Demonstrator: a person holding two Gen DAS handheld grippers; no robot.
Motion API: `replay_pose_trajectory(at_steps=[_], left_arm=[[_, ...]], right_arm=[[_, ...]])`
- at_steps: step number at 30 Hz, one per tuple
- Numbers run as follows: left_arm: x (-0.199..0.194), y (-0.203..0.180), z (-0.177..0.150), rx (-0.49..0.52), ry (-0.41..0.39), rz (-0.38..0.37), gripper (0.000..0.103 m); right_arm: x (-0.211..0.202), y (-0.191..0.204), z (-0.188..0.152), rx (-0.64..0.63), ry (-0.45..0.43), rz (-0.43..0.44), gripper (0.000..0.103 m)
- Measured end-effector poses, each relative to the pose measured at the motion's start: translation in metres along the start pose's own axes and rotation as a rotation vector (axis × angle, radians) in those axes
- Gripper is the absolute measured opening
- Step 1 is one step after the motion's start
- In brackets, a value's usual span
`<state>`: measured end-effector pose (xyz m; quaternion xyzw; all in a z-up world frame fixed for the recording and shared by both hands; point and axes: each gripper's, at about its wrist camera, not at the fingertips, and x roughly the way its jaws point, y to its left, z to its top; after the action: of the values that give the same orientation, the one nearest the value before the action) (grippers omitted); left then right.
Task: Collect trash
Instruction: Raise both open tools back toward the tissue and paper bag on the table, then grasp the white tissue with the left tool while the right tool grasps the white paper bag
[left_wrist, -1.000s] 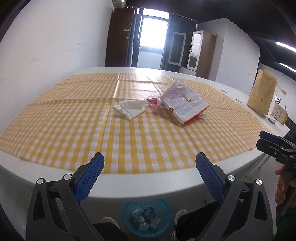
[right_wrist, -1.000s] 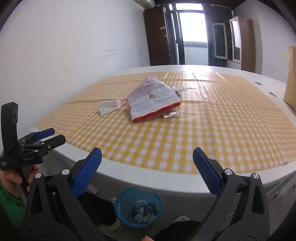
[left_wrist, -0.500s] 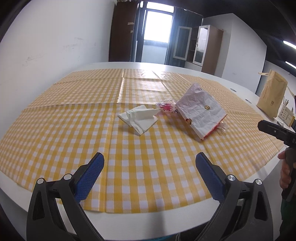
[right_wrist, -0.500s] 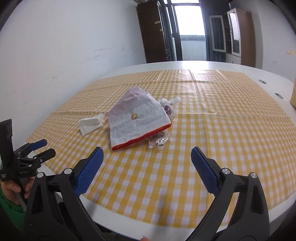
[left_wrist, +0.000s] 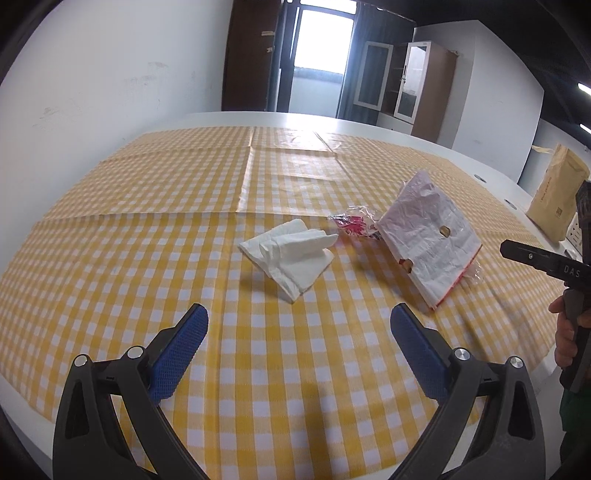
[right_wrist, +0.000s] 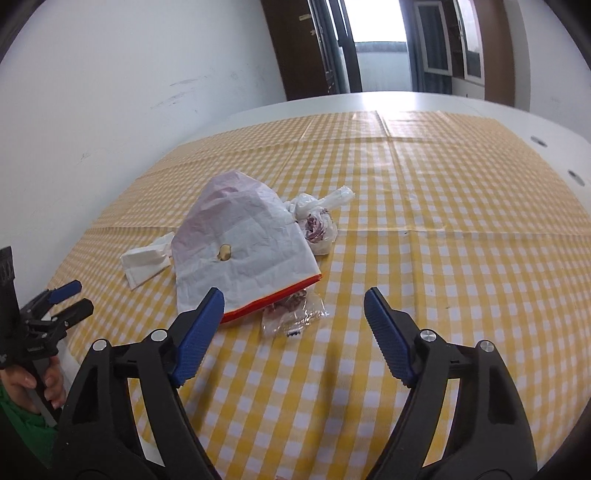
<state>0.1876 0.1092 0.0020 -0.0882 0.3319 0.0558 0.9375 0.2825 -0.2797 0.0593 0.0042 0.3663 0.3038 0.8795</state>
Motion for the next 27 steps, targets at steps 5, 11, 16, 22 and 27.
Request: replay_pose_trajectory(at_steps=[5, 11, 16, 22, 27], left_arm=[[0.014, 0.002, 0.009, 0.007, 0.020, 0.002, 0.097], [0.032, 0.008, 0.022, 0.028, 0.033, 0.024, 0.097], [0.051, 0.012, 0.036, 0.038, 0.058, 0.014, 0.096], [0.074, 0.006, 0.042, 0.079, 0.119, -0.036, 0.059], [0.073, 0.005, 0.038, 0.049, 0.127, -0.073, 0.004]], right_arm=[[0.020, -0.010, 0.009, 0.019, 0.034, 0.004, 0.064], [0.044, -0.011, 0.014, 0.034, 0.073, 0.029, 0.054], [0.056, -0.011, 0.020, 0.046, 0.096, 0.064, 0.034], [0.050, -0.002, 0.019, 0.002, 0.080, 0.090, 0.001], [0.032, 0.011, 0.017, -0.051, 0.042, 0.084, 0.001]])
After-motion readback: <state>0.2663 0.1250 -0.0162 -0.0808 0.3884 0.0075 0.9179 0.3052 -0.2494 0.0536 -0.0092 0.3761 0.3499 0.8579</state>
